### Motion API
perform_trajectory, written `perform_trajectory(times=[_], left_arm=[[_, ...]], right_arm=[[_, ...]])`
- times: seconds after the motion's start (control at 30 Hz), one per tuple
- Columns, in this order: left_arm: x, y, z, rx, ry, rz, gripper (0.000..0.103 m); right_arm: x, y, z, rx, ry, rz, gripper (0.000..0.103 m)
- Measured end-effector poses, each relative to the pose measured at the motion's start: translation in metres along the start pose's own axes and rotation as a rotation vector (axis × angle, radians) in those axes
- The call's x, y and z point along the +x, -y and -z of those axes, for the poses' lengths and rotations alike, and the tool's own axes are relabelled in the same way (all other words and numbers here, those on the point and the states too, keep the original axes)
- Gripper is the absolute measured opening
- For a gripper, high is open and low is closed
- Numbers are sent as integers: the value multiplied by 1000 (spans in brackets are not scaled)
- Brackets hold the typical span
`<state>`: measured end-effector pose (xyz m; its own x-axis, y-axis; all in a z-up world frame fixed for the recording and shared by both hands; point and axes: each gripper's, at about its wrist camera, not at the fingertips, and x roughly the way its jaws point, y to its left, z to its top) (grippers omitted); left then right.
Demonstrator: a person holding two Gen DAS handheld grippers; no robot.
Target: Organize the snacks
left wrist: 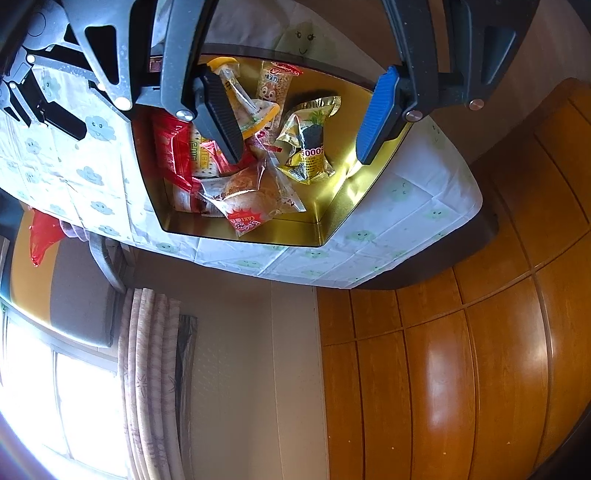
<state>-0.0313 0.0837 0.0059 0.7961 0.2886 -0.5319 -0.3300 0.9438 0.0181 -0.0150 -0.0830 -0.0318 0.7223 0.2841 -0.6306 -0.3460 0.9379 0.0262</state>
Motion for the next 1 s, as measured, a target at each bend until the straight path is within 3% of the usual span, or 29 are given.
perform_trajectory(times=[0.83,0.87,0.93,1.0], left_arm=[[-1,-2,-1,-12,13,-30,64],[-1,-2,-1,-3,18,-33,64],[-3,-2,-2,-1,40,-40,53],[-3,-3,-3,-6,40,-30,53]], right_arm=[[-1,-4,0,-17,5,-3,71],[0,-4,0,-18,6,-3,71],[-1,-3,0,-18,7,-4,71],[-2,-1,0,-15,8,-5,71]])
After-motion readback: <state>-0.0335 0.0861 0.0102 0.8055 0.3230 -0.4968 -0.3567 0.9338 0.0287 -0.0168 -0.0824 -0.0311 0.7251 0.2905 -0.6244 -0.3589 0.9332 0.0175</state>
